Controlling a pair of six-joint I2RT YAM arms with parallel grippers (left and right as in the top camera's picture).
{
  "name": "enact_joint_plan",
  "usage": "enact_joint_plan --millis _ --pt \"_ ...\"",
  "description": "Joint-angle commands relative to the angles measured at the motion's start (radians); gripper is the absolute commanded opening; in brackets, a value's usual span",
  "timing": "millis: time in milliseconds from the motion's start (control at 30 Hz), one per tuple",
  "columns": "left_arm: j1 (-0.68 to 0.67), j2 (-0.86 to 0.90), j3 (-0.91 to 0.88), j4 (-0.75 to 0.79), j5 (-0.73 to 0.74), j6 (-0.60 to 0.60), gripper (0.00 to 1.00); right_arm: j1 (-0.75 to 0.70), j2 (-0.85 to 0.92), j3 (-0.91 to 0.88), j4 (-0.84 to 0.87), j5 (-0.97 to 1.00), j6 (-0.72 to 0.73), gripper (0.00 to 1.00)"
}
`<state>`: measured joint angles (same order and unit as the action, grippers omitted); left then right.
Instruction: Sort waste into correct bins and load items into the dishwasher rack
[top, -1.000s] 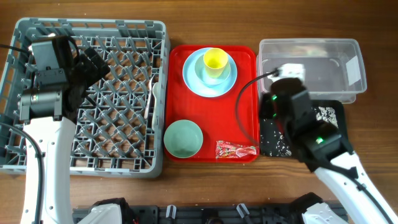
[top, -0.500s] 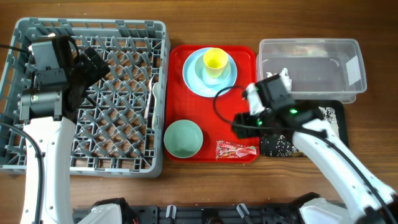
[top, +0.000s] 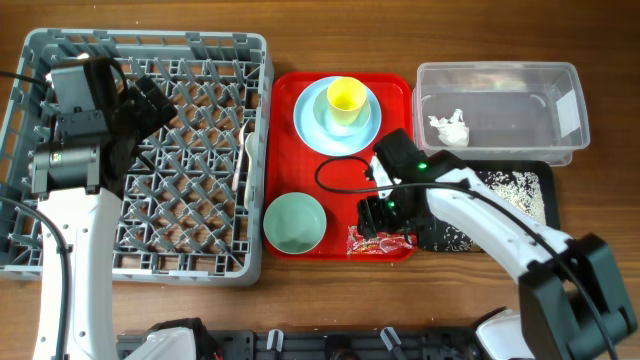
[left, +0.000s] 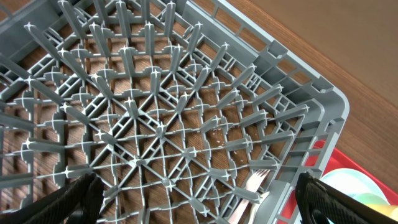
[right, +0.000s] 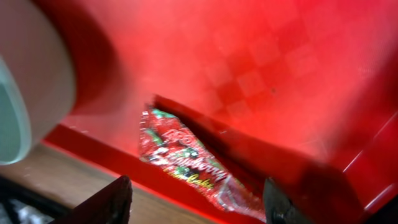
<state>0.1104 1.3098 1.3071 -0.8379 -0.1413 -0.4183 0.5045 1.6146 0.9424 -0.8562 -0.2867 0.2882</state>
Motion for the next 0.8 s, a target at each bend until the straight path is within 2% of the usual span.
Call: enact_joint_plan --millis 0,67,267,533,767 --pt "0.005 0.000 0.006 0.002 -0.006 -0.013 1.00 0.009 0.049 0.013 0.003 0.099 0.010 0.67" --pt "0.005 0.000 0.006 0.002 -0.006 -0.013 1.00 0.009 0.066 0.013 0.004 0.142 0.052 0.66" --pt "0.005 0.000 0.006 0.002 -0.006 -0.013 1.00 0.009 0.075 0.013 0.019 0.152 0.119 0.55" --pt "0.005 0.000 0.006 0.002 -0.006 -0.013 1.00 0.009 0.075 0.013 -0.039 0.153 0.105 0.55" --pt "0.005 0.000 0.006 0.002 -0.006 -0.013 1.00 0.008 0.075 0.016 0.151 0.136 0.039 0.57"
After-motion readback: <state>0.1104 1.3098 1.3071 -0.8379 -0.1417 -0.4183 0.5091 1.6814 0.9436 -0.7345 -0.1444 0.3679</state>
